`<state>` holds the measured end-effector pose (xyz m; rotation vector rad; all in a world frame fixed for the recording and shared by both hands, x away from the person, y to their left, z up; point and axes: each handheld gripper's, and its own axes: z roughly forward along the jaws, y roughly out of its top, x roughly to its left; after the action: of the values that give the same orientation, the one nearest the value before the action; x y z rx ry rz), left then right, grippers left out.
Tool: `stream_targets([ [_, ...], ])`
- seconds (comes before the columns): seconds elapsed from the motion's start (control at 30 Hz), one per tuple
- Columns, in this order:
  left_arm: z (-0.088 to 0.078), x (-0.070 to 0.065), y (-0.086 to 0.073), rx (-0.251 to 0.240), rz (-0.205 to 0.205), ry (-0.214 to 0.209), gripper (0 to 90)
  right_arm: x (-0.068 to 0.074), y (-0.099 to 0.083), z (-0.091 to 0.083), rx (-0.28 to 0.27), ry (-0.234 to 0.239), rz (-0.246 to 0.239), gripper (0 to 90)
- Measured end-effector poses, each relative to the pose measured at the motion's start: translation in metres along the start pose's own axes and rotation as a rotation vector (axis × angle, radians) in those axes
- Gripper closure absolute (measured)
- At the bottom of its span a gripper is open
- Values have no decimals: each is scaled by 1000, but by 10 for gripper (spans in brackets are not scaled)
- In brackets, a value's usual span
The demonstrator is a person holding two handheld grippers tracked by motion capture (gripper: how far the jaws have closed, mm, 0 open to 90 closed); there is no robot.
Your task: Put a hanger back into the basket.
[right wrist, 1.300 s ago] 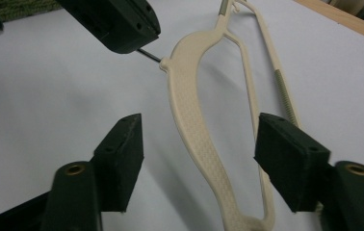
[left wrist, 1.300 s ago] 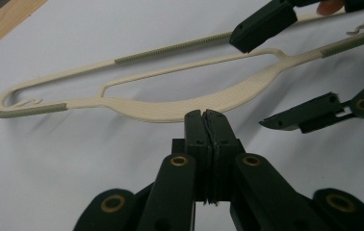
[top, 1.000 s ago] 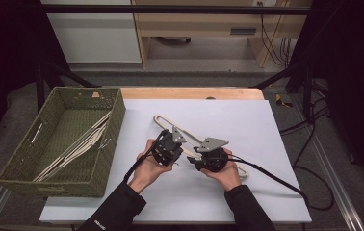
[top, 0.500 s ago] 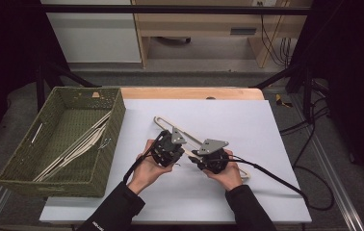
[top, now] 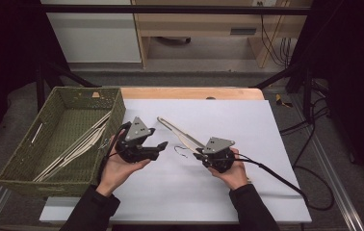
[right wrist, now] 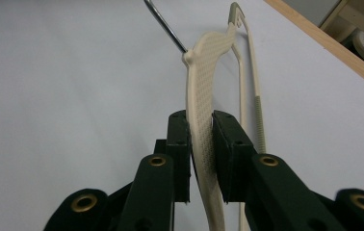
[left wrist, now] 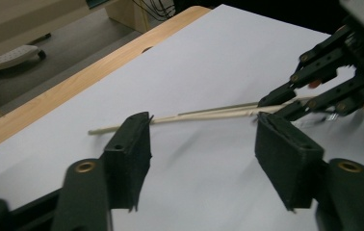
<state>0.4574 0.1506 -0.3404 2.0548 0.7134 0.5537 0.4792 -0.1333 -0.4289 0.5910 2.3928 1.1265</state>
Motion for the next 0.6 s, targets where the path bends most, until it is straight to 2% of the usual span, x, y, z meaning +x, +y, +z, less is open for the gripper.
stream_targets([
  [0.1, -5, 2, -13, -19, -4, -2, 272, -1, 1, -5, 4, -15, -6, 797],
  [0.27, -9, 4, -29, -56, -25, -37, 208, -4, 2, -13, 15, -42, -20, 815],
  [0.43, -6, 4, -36, -39, -41, -48, 153, -8, 2, -23, 15, -85, -17, 838],
  [0.6, -3, 2, -38, -38, -40, -58, 143, -14, 0, -35, -10, -111, 21, 865],
])
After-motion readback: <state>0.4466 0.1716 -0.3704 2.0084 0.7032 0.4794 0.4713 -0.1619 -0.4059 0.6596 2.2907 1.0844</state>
